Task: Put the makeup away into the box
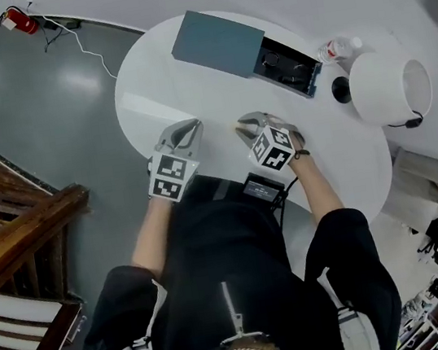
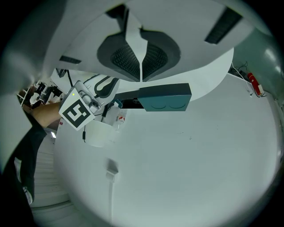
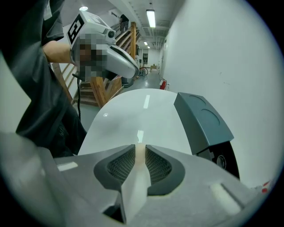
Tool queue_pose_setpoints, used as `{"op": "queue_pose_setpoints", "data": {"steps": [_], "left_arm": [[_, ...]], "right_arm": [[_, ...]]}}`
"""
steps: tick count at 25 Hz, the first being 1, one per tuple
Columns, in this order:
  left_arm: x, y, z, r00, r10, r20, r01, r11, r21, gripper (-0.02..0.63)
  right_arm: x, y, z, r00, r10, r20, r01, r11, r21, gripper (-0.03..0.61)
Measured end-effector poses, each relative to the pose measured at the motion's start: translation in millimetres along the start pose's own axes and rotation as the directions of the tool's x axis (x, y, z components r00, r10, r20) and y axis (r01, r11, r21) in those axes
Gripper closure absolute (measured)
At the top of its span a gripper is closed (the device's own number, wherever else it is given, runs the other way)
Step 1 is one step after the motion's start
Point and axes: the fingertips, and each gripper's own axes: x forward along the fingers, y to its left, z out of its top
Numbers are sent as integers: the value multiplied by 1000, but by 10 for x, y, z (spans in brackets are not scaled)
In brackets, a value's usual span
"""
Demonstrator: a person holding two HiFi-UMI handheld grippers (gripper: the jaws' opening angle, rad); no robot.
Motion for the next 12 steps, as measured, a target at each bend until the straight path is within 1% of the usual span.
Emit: {"op": "queue_pose_setpoints", "data": {"steps": [6,12], "left_arm": [[107,-78,126,999,-34,2,33,999,29,589],[285,-169,296,997,-73,4,73,996,59,589]], "right_arm": [[-222,-193,55,997,-46,58,40,995,92,506],[-422,-394,-21,993,-101,65,91,986,136,506]]}}
